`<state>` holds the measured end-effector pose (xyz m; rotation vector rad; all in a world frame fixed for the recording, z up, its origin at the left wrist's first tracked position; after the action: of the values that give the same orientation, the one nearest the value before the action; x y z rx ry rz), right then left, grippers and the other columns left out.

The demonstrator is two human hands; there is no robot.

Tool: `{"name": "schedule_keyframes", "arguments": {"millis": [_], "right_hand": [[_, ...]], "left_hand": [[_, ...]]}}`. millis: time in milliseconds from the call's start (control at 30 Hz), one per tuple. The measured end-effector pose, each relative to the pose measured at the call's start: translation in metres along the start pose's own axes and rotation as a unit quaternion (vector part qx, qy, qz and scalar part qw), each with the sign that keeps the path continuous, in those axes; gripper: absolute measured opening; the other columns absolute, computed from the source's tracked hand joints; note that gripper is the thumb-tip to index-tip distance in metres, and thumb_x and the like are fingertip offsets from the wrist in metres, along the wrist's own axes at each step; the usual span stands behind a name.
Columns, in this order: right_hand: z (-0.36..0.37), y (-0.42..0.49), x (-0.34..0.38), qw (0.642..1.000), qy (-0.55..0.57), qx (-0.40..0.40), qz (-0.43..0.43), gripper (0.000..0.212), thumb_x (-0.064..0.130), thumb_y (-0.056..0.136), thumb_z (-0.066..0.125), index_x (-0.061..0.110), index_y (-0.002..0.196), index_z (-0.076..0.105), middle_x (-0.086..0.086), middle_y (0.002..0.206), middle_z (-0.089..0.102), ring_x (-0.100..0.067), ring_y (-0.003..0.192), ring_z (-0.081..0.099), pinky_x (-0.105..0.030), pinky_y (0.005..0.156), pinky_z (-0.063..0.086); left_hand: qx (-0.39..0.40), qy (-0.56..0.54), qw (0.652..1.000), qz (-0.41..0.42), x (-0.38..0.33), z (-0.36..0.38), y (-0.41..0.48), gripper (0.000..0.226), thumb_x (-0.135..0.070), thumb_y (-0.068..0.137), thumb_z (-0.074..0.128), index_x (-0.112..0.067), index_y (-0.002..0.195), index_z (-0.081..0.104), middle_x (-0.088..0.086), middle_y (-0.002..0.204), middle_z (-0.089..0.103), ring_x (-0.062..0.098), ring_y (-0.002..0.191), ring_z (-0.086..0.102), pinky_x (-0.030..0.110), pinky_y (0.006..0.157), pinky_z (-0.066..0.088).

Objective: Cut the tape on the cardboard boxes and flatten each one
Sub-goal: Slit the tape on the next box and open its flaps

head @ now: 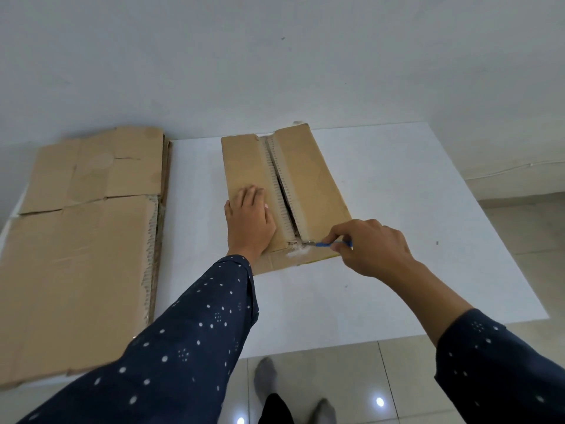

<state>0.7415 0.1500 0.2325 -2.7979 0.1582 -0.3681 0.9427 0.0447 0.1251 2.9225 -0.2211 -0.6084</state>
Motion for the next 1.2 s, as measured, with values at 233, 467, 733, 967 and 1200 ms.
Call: {"name": "schedule_keyframes", "arguments": {"millis": [233,467,733,967,1200], "right_hand": [[-0.009,-0.005,0.005,0.997,-0.047,-0.016,0.052,0.019,0.037,0.095,0.052,0.049,0.1,0.064,0.014,0.098,0.063,-0.015,0.085,0.061,-0.028,0.066,0.042],[-0.037,0.028,-0.016,0.954,0.294,0.048,0.027,0.011,0.032,0.092,0.065,0.026,0.093,0.075,-0.001,0.085,0.07,-0.014,0.084,0.059,-0.025,0.076,0.043],[0.011,0.064,0.013,0.954,0.261,-0.062,0.132,0.022,0.037,0.099,0.051,0.018,0.107,0.059,-0.004,0.103,0.062,-0.023,0.086,0.061,-0.034,0.074,0.051],[0.039,0.028,0.039,0.854,0.499,0.046,0.141,0.021,0.031,0.102,0.048,0.012,0.107,0.054,-0.01,0.099,0.071,-0.018,0.085,0.073,-0.042,0.071,0.062],[0.006,0.071,0.009,0.86,0.45,-0.163,0.18,0.024,0.029,0.105,0.038,0.009,0.1,0.051,-0.008,0.089,0.066,-0.03,0.082,0.065,-0.042,0.07,0.054]], "left_hand": [[0.005,-0.001,1.0,0.006,0.003,-0.002,-0.002,0.054,-0.027,0.092,0.029,-0.012,0.137,0.055,0.005,0.149,0.049,0.026,0.142,0.036,0.057,0.114,0.028],[0.01,-0.042,0.999,-0.033,0.007,-0.011,-0.002,0.046,-0.023,0.099,0.041,-0.016,0.144,0.046,0.016,0.161,0.019,0.037,0.145,0.021,0.051,0.119,0.026],[0.067,-0.13,0.968,-0.204,-0.002,-0.032,0.032,0.064,-0.044,0.098,0.045,-0.015,0.15,0.025,0.017,0.157,0.022,0.039,0.133,0.033,0.049,0.111,0.029],[0.16,-0.018,0.98,-0.12,0.011,-0.028,0.08,0.103,-0.086,0.077,0.044,-0.026,0.155,0.014,0.013,0.162,0.013,0.037,0.152,0.006,0.059,0.118,-0.009],[0.189,0.025,0.979,-0.072,-0.047,-0.012,0.086,0.091,-0.073,0.09,0.04,-0.025,0.16,0.009,0.011,0.168,-0.008,0.04,0.152,-0.012,0.068,0.116,-0.008]]}}
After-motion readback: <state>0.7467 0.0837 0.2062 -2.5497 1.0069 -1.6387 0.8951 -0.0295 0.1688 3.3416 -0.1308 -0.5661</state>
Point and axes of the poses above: each hand's wrist, its own y-axis towards the middle knuckle, its own z-axis out of the palm, x = y × z, the point moved 1 cm from there along y, towards the middle knuckle
